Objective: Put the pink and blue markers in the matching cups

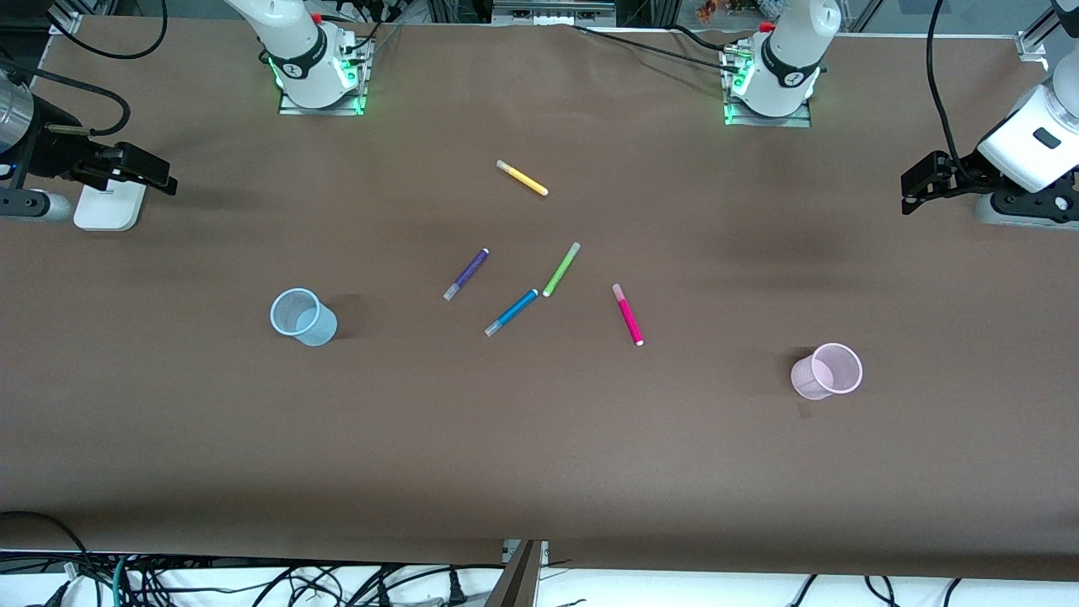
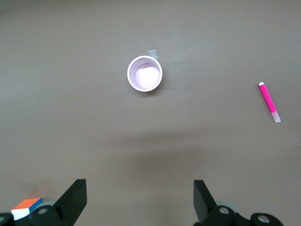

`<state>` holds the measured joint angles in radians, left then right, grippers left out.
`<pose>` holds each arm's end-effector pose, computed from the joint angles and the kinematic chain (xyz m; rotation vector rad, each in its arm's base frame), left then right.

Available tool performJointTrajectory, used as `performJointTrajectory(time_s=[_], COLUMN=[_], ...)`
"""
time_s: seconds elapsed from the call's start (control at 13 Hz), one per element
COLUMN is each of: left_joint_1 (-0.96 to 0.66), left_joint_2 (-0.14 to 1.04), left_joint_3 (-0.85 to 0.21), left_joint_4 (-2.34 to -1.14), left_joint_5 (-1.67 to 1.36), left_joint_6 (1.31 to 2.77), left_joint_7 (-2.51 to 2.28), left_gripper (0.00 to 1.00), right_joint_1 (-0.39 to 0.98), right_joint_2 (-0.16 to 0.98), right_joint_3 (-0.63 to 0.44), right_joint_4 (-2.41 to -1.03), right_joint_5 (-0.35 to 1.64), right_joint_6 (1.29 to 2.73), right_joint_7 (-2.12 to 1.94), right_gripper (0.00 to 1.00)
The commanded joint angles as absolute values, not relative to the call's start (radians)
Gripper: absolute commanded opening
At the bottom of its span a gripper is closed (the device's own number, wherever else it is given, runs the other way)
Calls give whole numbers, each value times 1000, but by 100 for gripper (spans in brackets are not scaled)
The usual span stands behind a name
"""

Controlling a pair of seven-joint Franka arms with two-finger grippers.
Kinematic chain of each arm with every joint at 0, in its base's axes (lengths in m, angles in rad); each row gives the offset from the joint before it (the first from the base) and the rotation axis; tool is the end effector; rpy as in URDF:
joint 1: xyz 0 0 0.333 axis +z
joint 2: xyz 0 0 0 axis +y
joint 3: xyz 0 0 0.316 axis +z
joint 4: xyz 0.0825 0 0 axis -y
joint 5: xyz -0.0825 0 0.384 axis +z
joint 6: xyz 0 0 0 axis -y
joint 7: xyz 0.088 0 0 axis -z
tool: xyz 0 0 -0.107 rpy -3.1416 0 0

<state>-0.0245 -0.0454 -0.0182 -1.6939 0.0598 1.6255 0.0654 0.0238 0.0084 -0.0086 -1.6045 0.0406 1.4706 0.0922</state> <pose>0.5426 -0.0173 0.5960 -3.0763 0.1725 0.0365 0.5441 0.0130 0.5963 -3.0985 0.1175 0.2240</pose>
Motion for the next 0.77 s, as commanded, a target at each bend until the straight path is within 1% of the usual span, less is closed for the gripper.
performJointTrajectory(time_s=[0.0,0.69], left_joint_1=[-26,-26], left_joint_2=[-32,-32], left_joint_3=[-20,-20], left_joint_4=[-1664,-1663], left_joint_5=[58,49], left_joint_6=[1605,1606], left_joint_7=[64,60], left_gripper=[100,100], right_joint_1=[11,5], right_joint_2=[17,20], right_joint_3=[-5,-3], right_joint_4=[-1583,-1580], right_joint_5=[35,41], right_joint_6=[1445,1443], right_joint_7=[127,117], right_gripper=[100,100])
